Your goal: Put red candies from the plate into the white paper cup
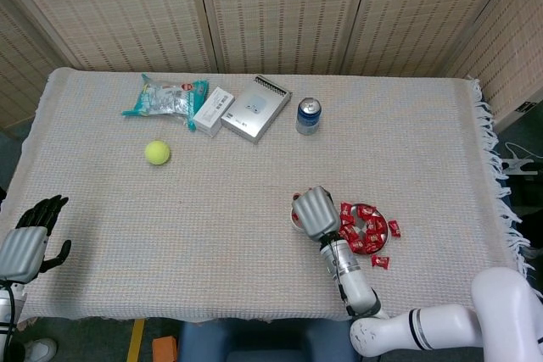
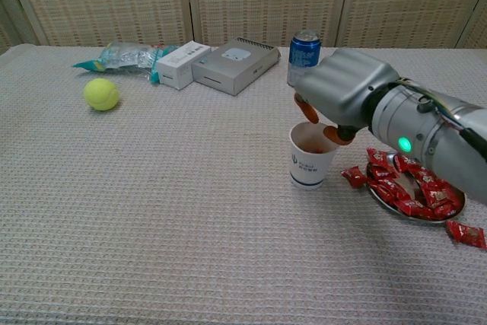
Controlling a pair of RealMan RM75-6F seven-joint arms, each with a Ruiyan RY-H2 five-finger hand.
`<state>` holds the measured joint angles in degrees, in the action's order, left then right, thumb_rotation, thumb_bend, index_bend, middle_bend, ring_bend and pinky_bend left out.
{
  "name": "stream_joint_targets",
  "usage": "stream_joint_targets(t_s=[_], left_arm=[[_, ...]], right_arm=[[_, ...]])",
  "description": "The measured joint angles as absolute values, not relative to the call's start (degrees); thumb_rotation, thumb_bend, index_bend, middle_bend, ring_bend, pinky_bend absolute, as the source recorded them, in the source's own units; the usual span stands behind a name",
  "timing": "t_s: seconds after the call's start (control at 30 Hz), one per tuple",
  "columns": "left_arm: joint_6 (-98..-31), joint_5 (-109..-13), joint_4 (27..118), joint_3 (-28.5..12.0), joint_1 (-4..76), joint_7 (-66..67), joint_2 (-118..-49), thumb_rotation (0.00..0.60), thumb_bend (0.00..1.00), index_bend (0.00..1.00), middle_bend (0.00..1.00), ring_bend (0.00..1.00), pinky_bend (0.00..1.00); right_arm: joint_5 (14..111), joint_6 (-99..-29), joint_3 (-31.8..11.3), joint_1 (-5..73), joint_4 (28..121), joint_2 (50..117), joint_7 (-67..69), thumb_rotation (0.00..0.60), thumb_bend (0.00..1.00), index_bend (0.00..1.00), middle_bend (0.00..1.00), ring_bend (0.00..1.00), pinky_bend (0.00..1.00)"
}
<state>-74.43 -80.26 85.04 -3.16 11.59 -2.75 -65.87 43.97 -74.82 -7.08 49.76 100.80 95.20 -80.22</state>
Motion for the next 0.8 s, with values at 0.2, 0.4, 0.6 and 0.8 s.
stream_joint_targets(t_s=[0.2,0.4,0.6,0.8], left_arm=[[-74.6,-80.3,85.0,-3.2,11.6,-3.0,-65.8,0.600,0.45,0.00,0.00,0.00,0.13],[-74.8,-80.4,85.0,-3.2,11.4,-3.1,-65.8,0.600,0.45,0.00,0.00,0.00,0.13],[-74.4,-80.4,85.0,-3.1,11.6,-2.3,-66.1,0.600,0.45,0.00,0.00,0.00,0.13],[-74.2,-79.9,85.0,-3.2,11.7,-2.0,-66.2,0.600,0.45,0.00,0.00,0.00,0.14]], right_arm=[[44.2,-75.5,-6.8,49.9,101.9,94.2,-79.0,0.600,0.29,0.33,0.70,0.73,1.00],[45.7,-76.2,-6.8,49.3,102.8,92.1,-75.7,0.600,0.29,0.27,0.66,0.72,1.00],[46.2,-74.1,-7.2,48.5,98.6,90.4,-69.9,0.600,0.29,0.19,0.64,0.72,1.00],[44.5,-68.3,-7.6,48.4,90.8,90.3,-63.9,0.600,0.29,0.17,0.64,0.73,1.00]])
